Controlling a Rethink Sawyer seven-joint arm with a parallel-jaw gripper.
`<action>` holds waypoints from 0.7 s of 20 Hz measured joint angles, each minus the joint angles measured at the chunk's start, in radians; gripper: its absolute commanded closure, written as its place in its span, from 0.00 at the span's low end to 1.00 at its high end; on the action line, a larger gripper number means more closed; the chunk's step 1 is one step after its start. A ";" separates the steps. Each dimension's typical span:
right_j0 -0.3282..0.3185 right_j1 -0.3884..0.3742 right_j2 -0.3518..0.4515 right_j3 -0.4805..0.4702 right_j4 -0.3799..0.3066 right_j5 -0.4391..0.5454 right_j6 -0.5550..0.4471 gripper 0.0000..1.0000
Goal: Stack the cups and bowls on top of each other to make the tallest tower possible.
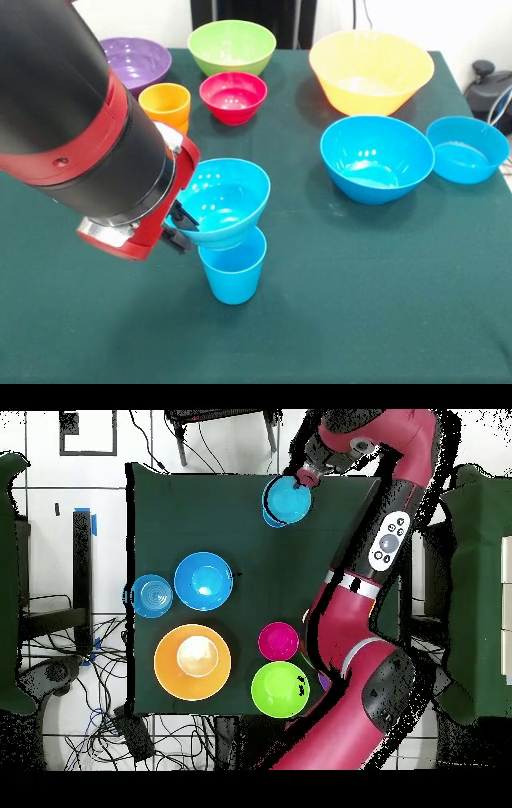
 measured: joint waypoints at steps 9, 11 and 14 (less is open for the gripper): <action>0.000 -0.001 -0.101 0.007 0.098 0.000 0.000 1.00; 0.001 -0.002 -0.131 0.007 0.124 0.000 0.000 1.00; 0.003 -0.002 -0.154 0.007 0.142 0.000 0.000 1.00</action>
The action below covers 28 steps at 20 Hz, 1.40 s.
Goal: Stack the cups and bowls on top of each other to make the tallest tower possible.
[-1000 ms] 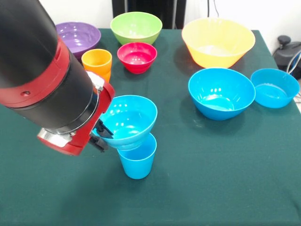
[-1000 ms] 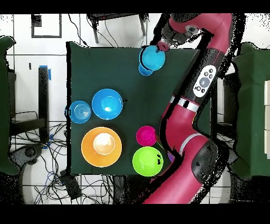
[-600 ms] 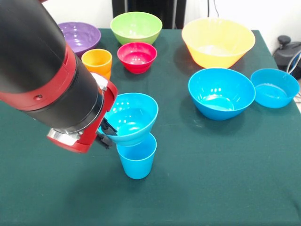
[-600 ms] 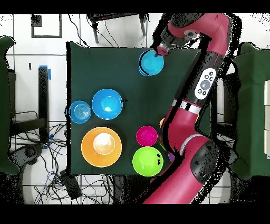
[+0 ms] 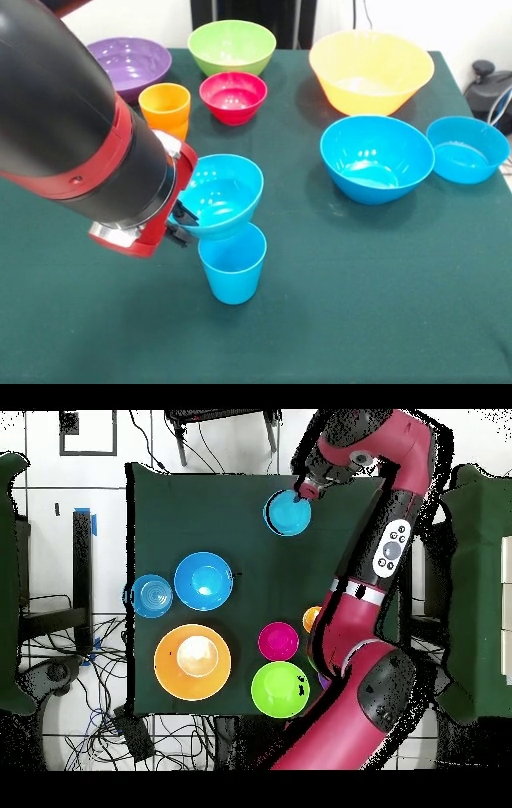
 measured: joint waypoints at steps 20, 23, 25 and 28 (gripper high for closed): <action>0.072 -0.026 -0.106 0.001 0.097 -0.043 0.001 1.00; 0.083 -0.033 -0.111 0.001 0.103 -0.070 0.001 1.00; 0.086 -0.037 -0.112 0.001 0.103 -0.076 0.001 1.00; 0.095 -0.046 -0.112 -0.004 0.103 -0.080 0.001 1.00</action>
